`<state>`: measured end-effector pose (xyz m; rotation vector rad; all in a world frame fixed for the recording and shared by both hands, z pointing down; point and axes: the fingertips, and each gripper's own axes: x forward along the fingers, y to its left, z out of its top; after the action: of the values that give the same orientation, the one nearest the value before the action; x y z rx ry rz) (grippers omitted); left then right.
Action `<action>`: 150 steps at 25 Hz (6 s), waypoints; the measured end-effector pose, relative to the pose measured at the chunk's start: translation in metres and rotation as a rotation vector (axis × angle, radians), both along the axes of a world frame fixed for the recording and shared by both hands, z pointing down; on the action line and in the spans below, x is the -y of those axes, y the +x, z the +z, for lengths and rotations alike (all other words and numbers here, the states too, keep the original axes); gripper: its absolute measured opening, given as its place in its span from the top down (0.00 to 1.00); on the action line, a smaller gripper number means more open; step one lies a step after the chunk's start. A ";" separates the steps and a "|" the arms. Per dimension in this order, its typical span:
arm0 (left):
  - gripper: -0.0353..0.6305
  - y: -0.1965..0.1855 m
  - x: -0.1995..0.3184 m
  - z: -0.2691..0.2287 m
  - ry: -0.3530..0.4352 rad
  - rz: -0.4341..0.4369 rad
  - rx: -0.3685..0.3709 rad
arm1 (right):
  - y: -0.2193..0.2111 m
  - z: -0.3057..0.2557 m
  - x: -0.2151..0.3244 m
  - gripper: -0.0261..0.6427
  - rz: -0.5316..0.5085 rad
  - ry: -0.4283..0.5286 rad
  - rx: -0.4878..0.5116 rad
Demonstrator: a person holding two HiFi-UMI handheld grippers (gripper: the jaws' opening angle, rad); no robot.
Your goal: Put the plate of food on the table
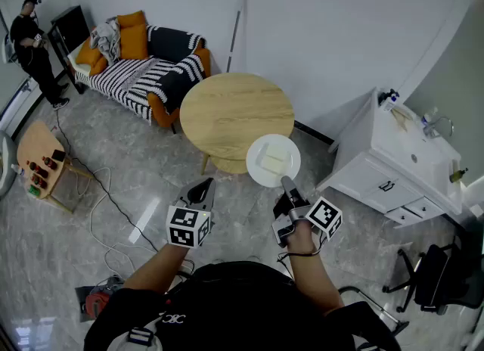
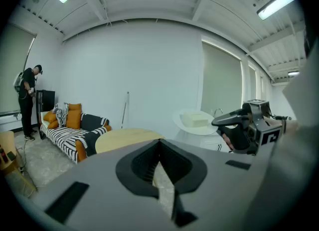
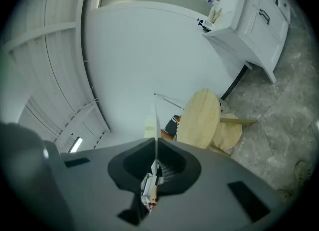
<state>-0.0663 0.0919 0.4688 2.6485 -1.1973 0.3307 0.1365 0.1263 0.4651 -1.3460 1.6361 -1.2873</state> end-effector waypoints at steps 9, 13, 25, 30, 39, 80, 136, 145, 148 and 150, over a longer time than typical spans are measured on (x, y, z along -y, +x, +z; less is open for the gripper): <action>0.94 -0.001 0.006 -0.001 0.009 -0.007 0.003 | 0.002 0.002 0.004 0.93 -0.008 0.005 -0.008; 0.94 -0.002 0.005 -0.001 0.011 -0.011 0.005 | 0.000 0.003 0.005 0.93 -0.019 0.002 0.020; 0.94 -0.025 0.007 0.003 0.004 -0.030 0.004 | -0.025 0.006 0.009 0.93 -0.057 -0.004 0.014; 0.94 -0.034 0.008 0.002 0.008 -0.022 0.001 | -0.034 0.006 0.007 0.93 -0.045 -0.003 0.020; 0.94 -0.049 0.009 0.003 0.010 0.005 -0.005 | -0.047 0.005 -0.001 0.93 -0.004 0.002 0.036; 0.94 -0.057 0.092 0.020 0.001 -0.036 0.032 | -0.026 0.007 0.095 0.93 -0.027 0.068 0.072; 0.94 0.068 0.320 0.039 -0.101 -0.207 0.080 | 0.095 0.044 0.354 0.93 -0.280 -0.027 0.075; 0.94 0.055 0.329 0.040 -0.120 -0.199 0.071 | 0.083 0.059 0.368 0.92 -0.289 -0.026 0.057; 0.94 0.045 0.334 0.040 -0.121 -0.191 0.078 | 0.079 0.068 0.372 0.93 -0.286 -0.006 0.054; 0.94 0.035 0.340 0.038 -0.121 -0.194 0.069 | 0.073 0.072 0.376 0.93 -0.292 0.026 0.055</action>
<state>-0.0318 -0.2480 0.5071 2.4136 -1.3956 0.4474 0.2094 -0.2498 0.5370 -1.0741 1.8537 -1.4486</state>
